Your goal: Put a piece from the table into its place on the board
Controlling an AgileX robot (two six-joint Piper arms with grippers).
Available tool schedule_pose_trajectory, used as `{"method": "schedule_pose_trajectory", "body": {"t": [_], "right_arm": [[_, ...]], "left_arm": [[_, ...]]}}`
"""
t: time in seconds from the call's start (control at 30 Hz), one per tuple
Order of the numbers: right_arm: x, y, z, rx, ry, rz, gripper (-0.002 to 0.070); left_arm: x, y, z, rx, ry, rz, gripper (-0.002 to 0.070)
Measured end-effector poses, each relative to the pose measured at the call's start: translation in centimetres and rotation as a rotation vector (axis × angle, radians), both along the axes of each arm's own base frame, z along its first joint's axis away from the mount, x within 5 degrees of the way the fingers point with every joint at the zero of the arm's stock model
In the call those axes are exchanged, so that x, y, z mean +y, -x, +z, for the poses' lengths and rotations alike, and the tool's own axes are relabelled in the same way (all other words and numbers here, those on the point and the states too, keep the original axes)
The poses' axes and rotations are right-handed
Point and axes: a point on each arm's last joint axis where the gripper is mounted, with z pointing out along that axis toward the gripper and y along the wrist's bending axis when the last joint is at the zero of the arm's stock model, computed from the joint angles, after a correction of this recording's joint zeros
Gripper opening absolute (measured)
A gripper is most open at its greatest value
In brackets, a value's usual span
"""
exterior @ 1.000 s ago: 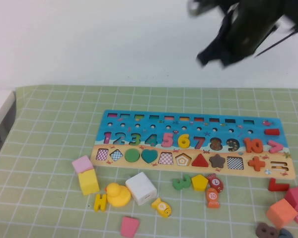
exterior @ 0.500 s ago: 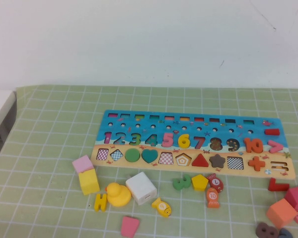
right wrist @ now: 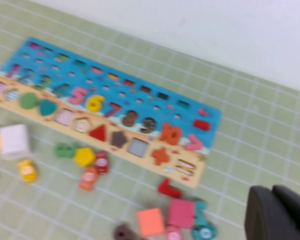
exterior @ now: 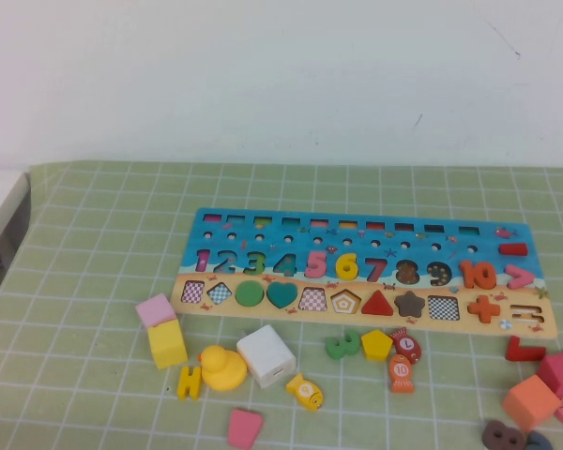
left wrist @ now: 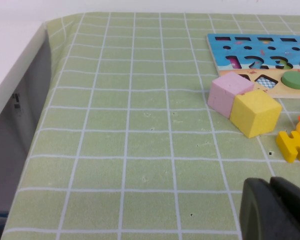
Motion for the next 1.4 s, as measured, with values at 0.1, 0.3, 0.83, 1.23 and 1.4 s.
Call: {"method": "schedule_pose_trajectory", "body": {"t": [0.1,0.3,0.83,1.23,1.4], "right_arm": [[-0.1,0.9,0.2,-0.007,-0.039,0.021,-0.0001],[-1.5,3.3,-0.1,-0.043,-0.072,0.005,-0.0001],[-4.3,3.7,-18.9,-0.538,-0.033,-0.311,-0.0001],[-4.9,5.4,-29.7,-0.481,-0.02,-0.451,-0.0002],[-4.9,5.6,-30.6,-0.379,-0.016,-0.462,-0.0002]], "left_arm": [[0.0,0.0,0.0,0.0,0.0,0.0,-0.0002],[0.0,0.0,0.0,0.0,0.0,0.0,-0.0002],[0.0,0.0,0.0,0.0,0.0,0.0,-0.0002],[0.0,0.0,0.0,0.0,0.0,0.0,-0.0002],[0.0,0.0,0.0,0.0,0.0,0.0,-0.0002]]}}
